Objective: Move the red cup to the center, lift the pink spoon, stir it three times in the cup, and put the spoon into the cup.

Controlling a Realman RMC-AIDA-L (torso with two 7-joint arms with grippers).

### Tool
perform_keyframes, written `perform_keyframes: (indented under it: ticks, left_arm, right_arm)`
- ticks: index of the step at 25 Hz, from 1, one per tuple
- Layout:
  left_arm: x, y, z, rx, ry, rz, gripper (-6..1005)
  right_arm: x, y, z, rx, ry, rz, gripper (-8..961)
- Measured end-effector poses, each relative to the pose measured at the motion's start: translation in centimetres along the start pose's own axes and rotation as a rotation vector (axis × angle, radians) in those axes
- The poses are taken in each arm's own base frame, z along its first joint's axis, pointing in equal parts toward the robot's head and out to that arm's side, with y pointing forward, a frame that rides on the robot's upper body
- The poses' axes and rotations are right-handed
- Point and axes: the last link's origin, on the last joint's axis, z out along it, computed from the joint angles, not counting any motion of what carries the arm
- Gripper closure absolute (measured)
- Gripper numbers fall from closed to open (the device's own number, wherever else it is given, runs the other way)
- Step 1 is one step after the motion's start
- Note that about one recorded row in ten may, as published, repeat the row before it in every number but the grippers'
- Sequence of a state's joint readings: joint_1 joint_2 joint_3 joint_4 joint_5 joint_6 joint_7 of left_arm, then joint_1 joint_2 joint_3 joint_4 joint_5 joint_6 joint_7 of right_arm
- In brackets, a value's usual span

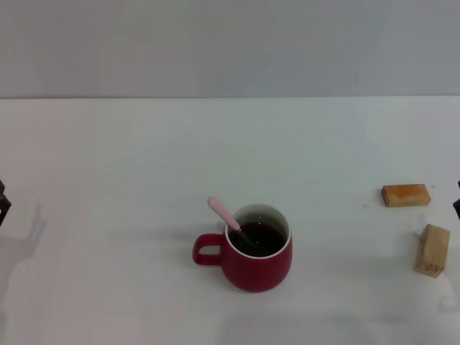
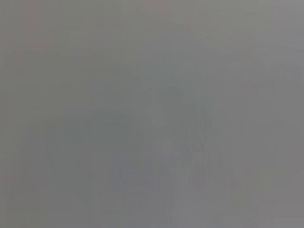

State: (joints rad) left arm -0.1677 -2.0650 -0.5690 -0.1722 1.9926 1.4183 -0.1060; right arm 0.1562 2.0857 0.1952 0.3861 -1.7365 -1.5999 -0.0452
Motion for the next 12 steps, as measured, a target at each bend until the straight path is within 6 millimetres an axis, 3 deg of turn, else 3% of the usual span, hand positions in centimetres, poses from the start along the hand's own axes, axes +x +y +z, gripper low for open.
perform_keyframes:
  ticks: [12]
  left_arm:
    - [-0.03, 0.03, 0.0, -0.002, -0.002, 0.005, 152]
  right_arm:
    - [0.14, 0.28, 0.62, -0.015, 0.004, -0.002, 335]
